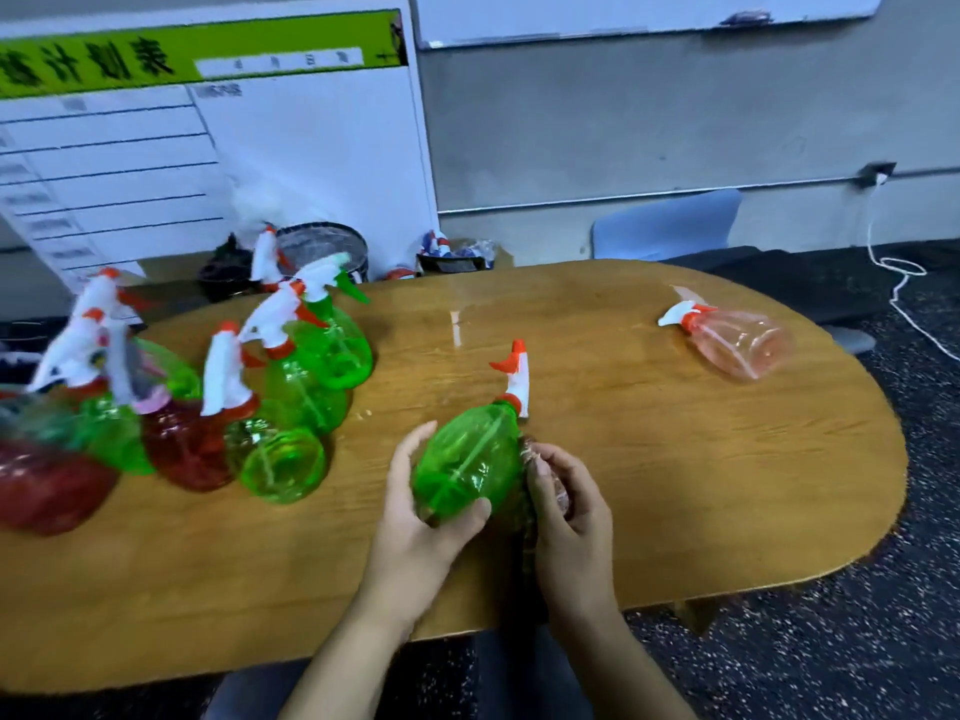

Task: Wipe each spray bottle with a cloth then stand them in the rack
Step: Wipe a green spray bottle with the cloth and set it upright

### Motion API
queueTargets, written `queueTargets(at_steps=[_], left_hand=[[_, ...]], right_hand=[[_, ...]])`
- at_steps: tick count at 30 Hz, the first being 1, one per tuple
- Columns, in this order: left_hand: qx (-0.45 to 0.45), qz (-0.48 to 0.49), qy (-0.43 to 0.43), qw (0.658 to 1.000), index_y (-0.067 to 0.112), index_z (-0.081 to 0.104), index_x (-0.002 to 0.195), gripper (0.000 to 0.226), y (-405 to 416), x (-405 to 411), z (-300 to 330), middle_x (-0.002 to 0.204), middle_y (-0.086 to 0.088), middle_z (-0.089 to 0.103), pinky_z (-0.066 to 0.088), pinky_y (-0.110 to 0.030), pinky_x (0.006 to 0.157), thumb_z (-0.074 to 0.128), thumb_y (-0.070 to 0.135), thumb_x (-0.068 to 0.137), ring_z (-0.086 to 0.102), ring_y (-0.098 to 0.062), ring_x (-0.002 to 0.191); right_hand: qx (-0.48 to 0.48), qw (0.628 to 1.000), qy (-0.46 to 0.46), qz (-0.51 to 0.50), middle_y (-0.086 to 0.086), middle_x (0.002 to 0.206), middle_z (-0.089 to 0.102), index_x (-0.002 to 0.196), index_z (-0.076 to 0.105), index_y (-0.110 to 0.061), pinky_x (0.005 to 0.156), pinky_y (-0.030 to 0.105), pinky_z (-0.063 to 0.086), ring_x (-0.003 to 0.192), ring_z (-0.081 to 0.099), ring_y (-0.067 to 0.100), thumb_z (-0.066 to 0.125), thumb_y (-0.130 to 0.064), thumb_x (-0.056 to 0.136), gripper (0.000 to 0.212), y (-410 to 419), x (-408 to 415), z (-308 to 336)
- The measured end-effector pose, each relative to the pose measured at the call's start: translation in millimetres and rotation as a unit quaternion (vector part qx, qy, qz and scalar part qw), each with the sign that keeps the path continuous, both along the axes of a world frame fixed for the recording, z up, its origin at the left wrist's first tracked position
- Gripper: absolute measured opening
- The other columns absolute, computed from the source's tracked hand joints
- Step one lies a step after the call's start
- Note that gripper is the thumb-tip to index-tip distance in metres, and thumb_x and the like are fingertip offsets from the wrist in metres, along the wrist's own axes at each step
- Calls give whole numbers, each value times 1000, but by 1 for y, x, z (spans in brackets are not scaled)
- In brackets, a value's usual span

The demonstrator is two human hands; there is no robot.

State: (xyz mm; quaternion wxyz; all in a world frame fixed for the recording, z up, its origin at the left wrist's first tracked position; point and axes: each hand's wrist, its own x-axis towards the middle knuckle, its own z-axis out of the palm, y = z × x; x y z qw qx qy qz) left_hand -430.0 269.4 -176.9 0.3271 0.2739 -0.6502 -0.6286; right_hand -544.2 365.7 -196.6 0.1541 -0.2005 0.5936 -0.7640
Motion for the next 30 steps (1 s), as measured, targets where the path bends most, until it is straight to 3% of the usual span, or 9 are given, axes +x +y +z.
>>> queueTargets(at_steps=[3,6,9,12,16,21,26,30], left_hand=[[68,-3,27,997,28,52,147,114,0,25,2,127,15,75,56,-18,91,103,52,47,71,-7,119],[104,-9,33,994,21,50,141,121,1,38,-2,120,10,78,57,-19,86,106,55,39,74,-9,111],[107,-15,20,994,21,48,137,105,-1,47,-10,114,8,78,57,-20,83,100,41,48,74,-10,106],[111,-16,22,993,24,49,135,86,-4,52,-16,115,2,77,57,-24,84,90,44,62,73,-19,111],[102,-32,15,994,23,50,137,85,-11,54,-21,114,4,78,57,-23,85,87,45,63,73,-12,107],[89,-72,12,993,35,43,151,88,-23,56,-25,135,-1,71,56,-44,106,79,34,70,67,-23,127],[96,1,54,994,46,56,144,64,-20,44,-23,142,1,68,50,-63,110,77,56,84,65,-26,133],[77,16,58,995,57,47,151,77,-20,43,-26,159,14,53,45,-62,117,75,75,82,51,-17,147]], right_hand=[[11,1000,-5,8,-1,111,76,115,73,-15,89,34,58,106,72,16,57,-14,107,18,-8,24,-7],[19,1000,5,-4,3,115,75,118,70,-14,99,53,56,110,70,23,57,-17,106,18,-14,38,-14],[31,999,34,3,1,117,75,120,69,-15,100,50,56,111,70,19,56,-18,105,20,-15,45,-16],[37,997,63,17,1,118,75,120,69,-15,97,53,56,110,70,20,58,-19,106,19,-12,46,-17],[40,995,89,23,3,121,73,122,69,-16,100,59,53,115,68,25,57,-26,104,23,-9,44,-24],[29,994,95,47,3,122,73,120,72,-20,103,53,53,119,67,24,59,-23,102,22,-7,47,-27],[39,992,102,67,1,123,73,122,73,-20,104,54,53,121,67,25,61,-24,101,25,-5,48,-29],[40,991,115,62,-4,121,73,124,75,-24,102,46,55,119,67,18,62,-24,100,27,-7,38,-12]])
